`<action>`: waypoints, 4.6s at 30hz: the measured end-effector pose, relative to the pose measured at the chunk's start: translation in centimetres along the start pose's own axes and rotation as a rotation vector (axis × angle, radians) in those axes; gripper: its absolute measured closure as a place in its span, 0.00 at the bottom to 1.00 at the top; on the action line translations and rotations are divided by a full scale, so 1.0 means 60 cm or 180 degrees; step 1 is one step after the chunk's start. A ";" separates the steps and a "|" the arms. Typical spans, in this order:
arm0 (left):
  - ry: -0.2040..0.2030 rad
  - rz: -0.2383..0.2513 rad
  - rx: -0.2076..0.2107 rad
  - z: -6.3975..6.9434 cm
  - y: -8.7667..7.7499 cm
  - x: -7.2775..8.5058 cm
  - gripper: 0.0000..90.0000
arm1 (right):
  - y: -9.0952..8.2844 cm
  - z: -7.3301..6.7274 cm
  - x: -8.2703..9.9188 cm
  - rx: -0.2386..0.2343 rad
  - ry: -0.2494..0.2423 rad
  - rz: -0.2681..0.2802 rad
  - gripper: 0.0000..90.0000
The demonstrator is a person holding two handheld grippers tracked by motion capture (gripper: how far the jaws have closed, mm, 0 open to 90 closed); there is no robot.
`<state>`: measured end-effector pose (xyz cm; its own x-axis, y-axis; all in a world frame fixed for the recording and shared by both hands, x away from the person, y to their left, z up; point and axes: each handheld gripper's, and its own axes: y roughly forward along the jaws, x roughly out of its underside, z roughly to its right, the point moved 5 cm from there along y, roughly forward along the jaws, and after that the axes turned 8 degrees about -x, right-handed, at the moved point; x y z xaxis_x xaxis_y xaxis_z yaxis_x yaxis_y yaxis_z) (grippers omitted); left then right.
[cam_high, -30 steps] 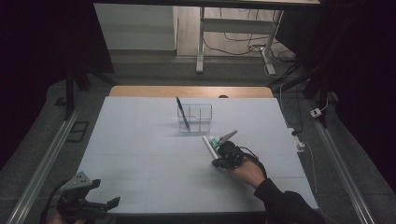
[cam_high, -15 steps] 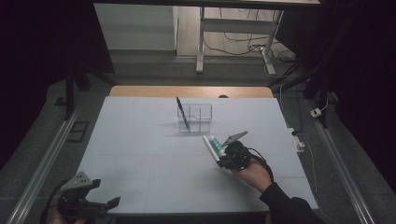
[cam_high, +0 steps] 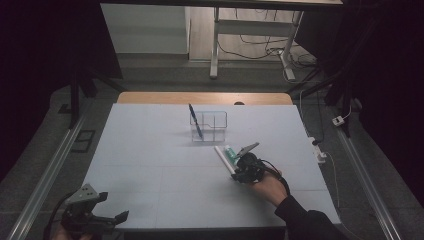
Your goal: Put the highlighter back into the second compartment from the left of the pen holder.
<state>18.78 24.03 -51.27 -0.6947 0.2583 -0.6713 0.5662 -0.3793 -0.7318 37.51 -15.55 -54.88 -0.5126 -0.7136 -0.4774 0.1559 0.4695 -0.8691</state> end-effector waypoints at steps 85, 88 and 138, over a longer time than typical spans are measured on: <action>0.0007 0.0006 0.0014 -0.001 -0.001 0.000 0.02 | -0.022 0.009 -0.231 -0.0063 -0.0111 0.1165 0.87; -0.0001 0.0010 0.0016 -0.001 0.000 0.000 0.02 | -0.037 0.016 -0.241 -0.0066 -0.0042 0.1308 0.87; 0.0030 0.0028 0.0048 -0.001 -0.002 0.001 0.02 | -0.019 0.102 -0.399 0.0470 0.0090 0.2306 0.87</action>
<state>18.71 24.12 -51.22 -0.6855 0.2632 -0.6788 0.5654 -0.3949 -0.7241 54.77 -2.16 -43.27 -0.2591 -0.2368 -0.9364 0.5746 0.7415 -0.3465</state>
